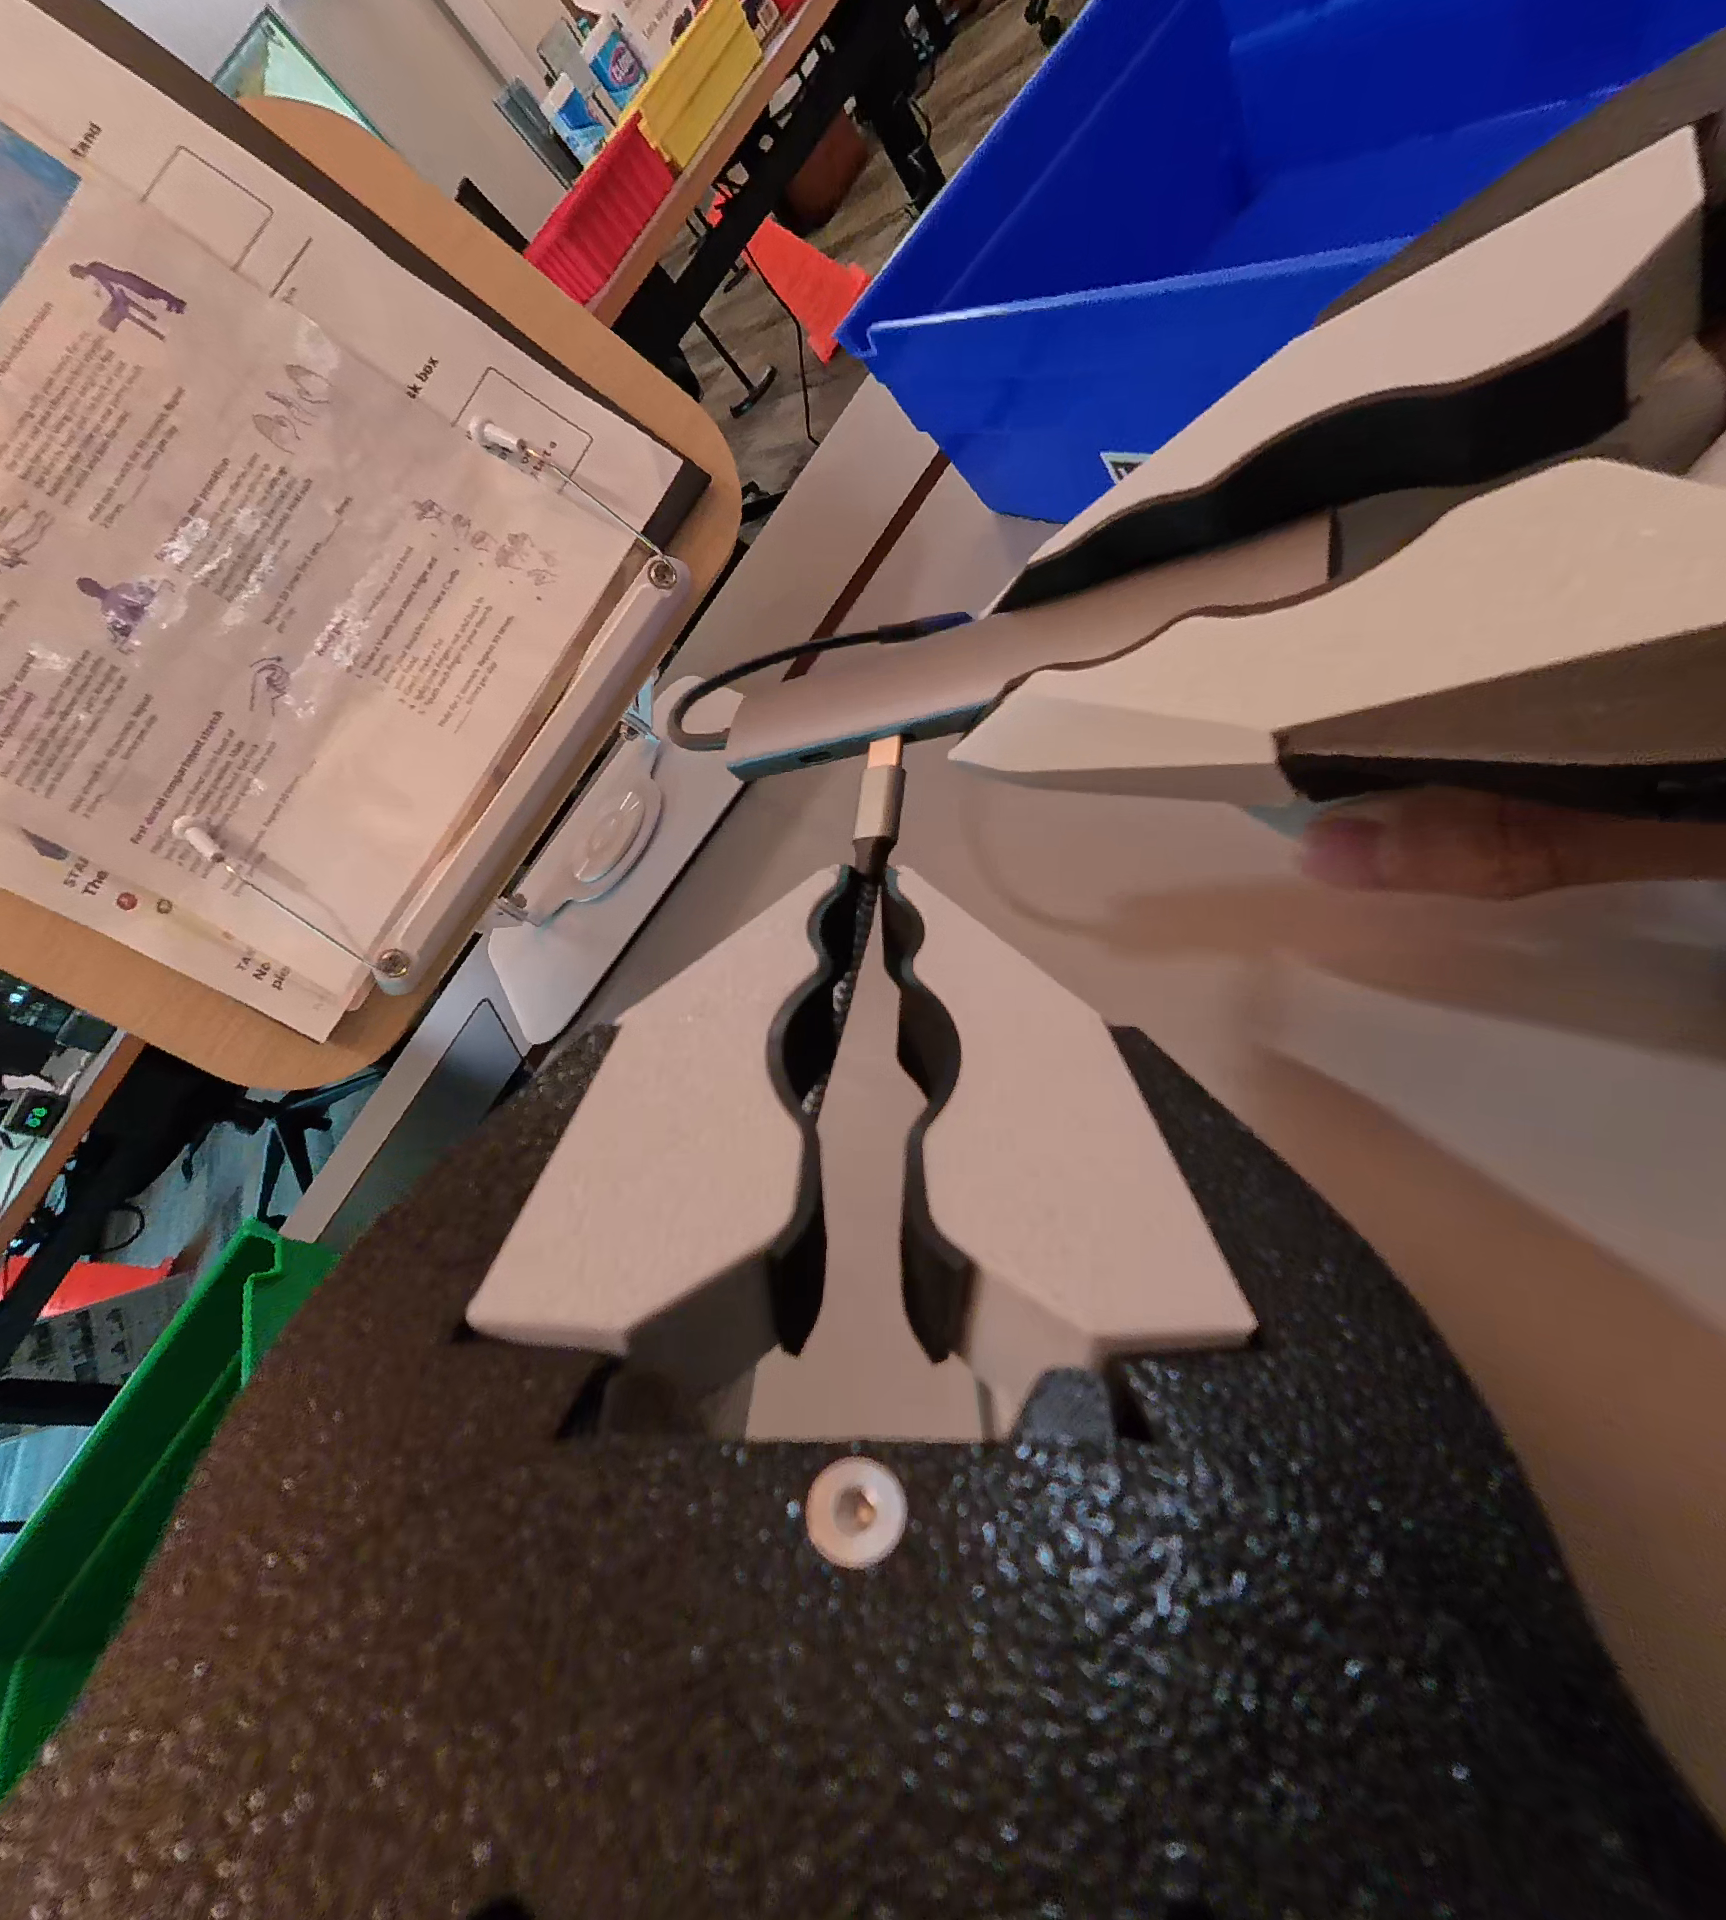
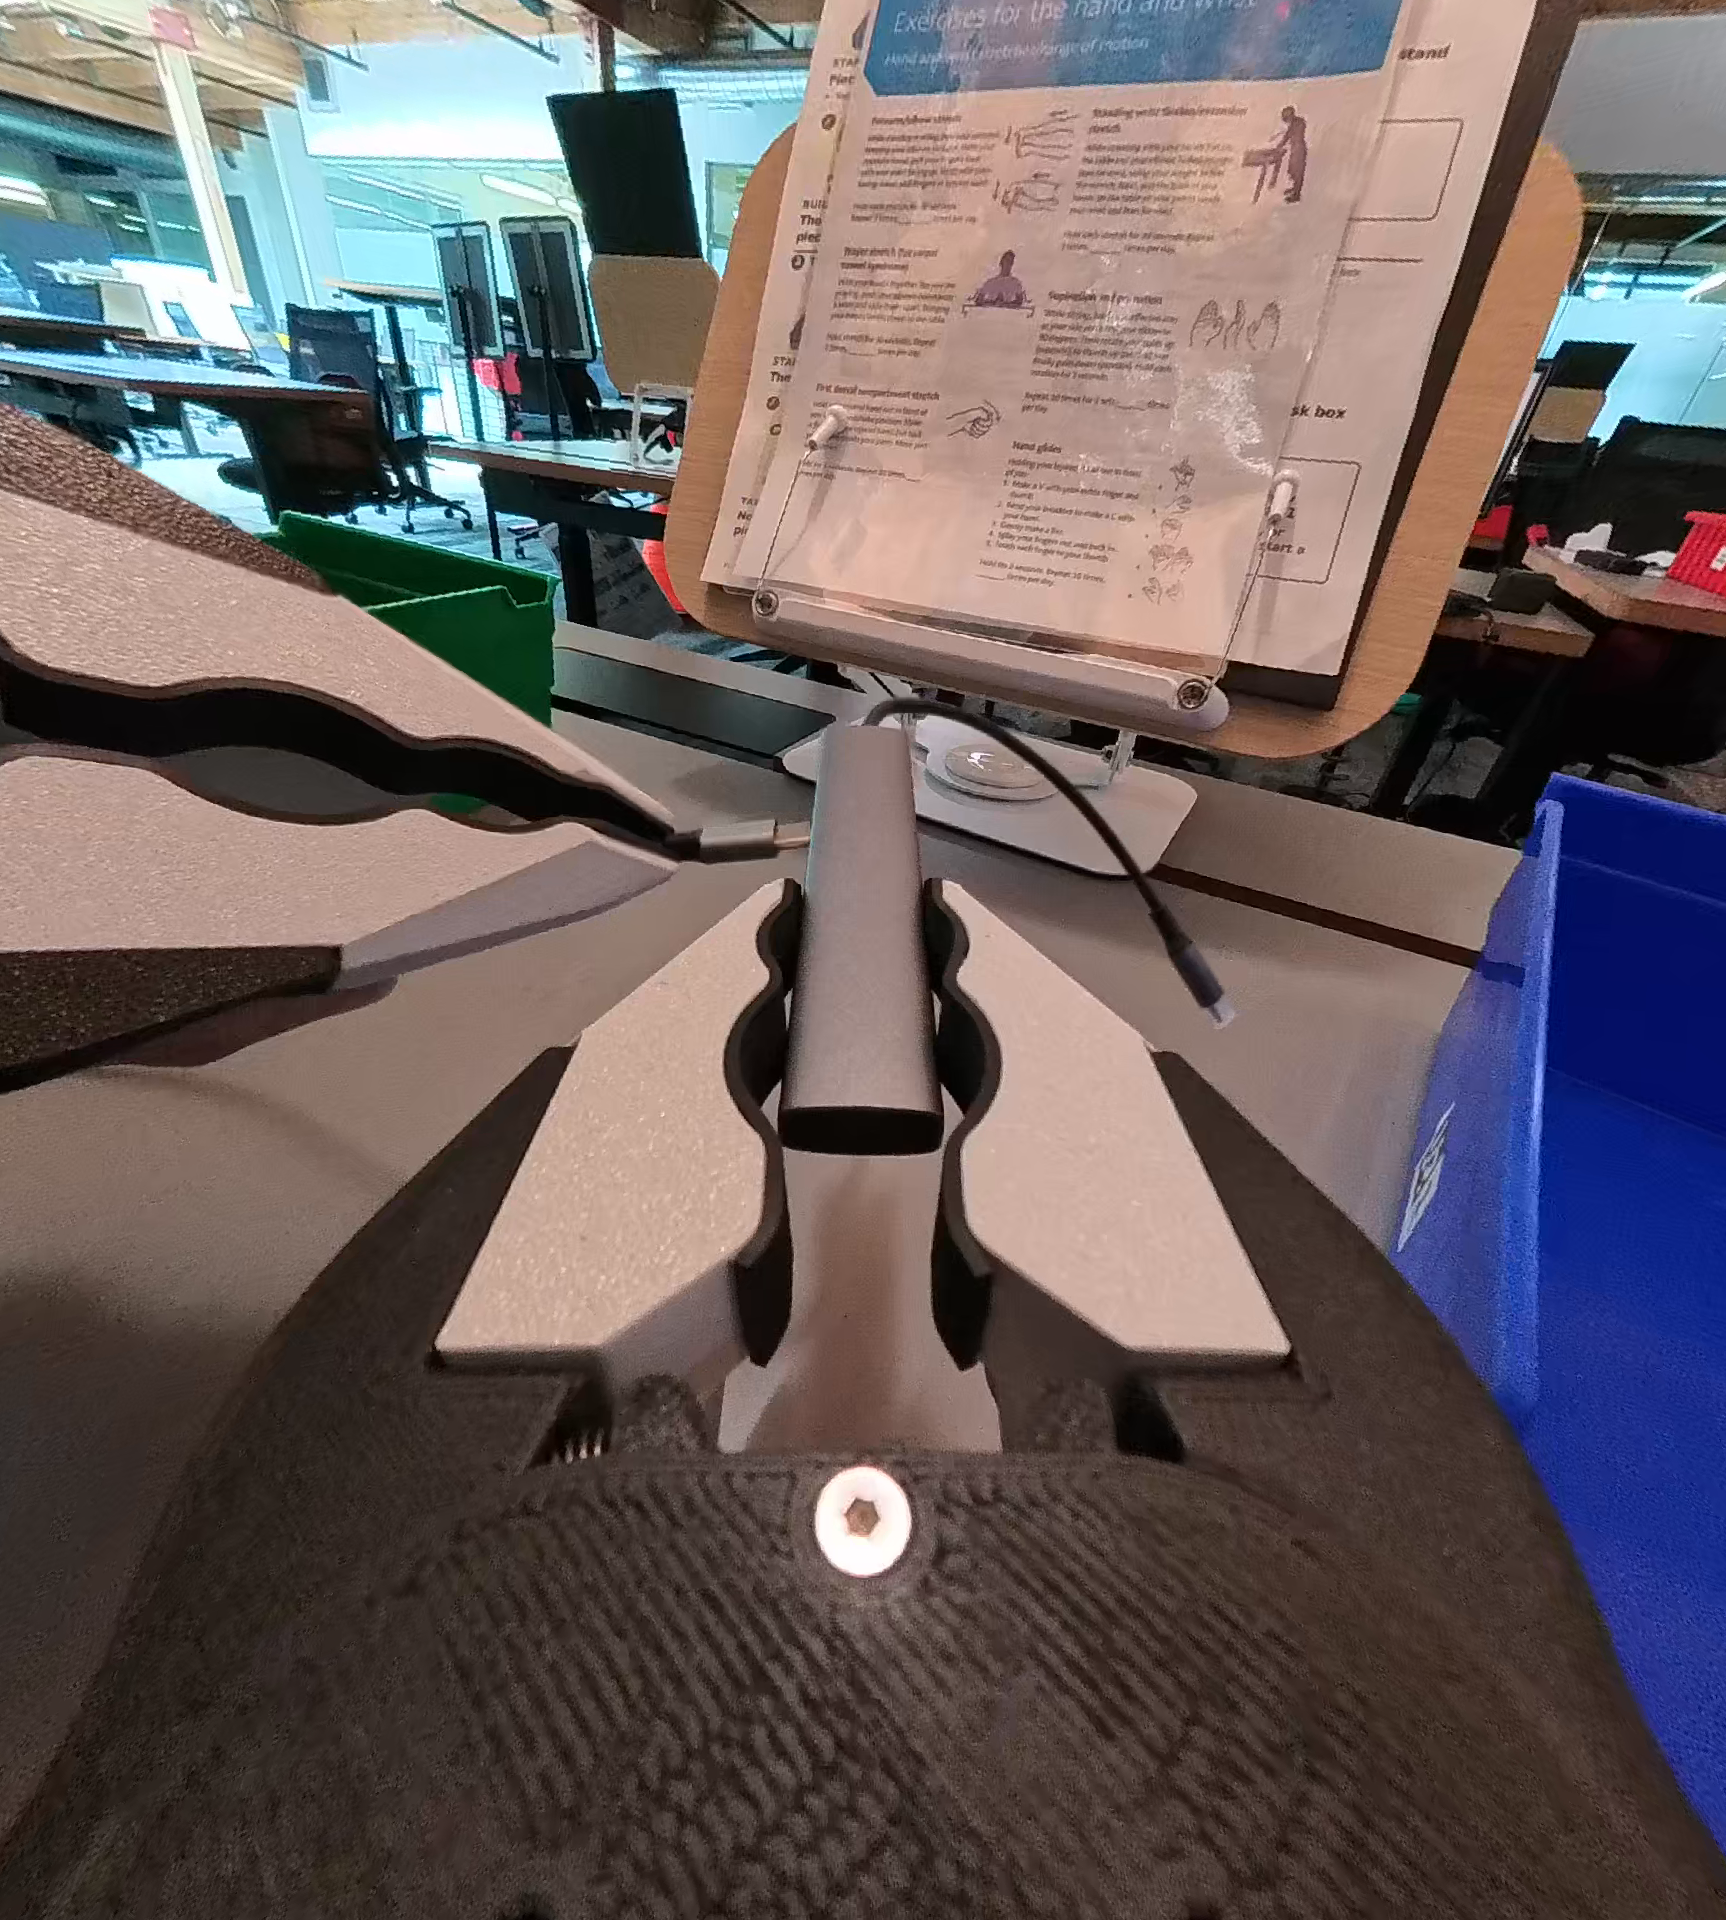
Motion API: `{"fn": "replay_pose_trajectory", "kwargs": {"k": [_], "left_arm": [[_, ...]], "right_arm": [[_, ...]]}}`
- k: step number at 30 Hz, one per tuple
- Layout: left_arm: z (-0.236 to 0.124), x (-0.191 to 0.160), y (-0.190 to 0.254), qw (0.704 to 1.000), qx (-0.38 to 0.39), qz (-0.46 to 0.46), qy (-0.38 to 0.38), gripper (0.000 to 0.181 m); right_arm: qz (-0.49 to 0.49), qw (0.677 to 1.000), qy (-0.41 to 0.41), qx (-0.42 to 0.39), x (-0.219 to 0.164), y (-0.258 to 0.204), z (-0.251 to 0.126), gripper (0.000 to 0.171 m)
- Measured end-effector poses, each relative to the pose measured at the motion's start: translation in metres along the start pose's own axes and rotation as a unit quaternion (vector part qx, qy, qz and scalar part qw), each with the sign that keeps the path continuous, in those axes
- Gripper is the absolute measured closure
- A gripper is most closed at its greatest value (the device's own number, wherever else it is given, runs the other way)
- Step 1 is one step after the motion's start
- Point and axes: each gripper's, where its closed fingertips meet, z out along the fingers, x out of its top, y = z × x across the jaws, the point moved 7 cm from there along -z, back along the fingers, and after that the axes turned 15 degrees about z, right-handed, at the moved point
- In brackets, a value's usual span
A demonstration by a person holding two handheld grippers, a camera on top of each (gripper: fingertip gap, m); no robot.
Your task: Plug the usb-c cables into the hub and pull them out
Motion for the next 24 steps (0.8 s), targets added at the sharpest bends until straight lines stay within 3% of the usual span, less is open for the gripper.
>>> {"fn": "replay_pose_trajectory", "kwargs": {"k": [20,24], "left_arm": [[0.0007,-0.0012,0.0022,1.0,0.007,0.014,-0.007,0.179],[-0.0001,-0.0001,-0.0003,0.999,-0.007,-0.026,0.044,0.179]], "right_arm": [[-0.001,1.0,-0.013,0.007,-0.0026,-0.0018,0.0017,0.149],[0.022,1.0,-0.001,0.009,0.0005,0.002,-0.0002,0.149]]}}
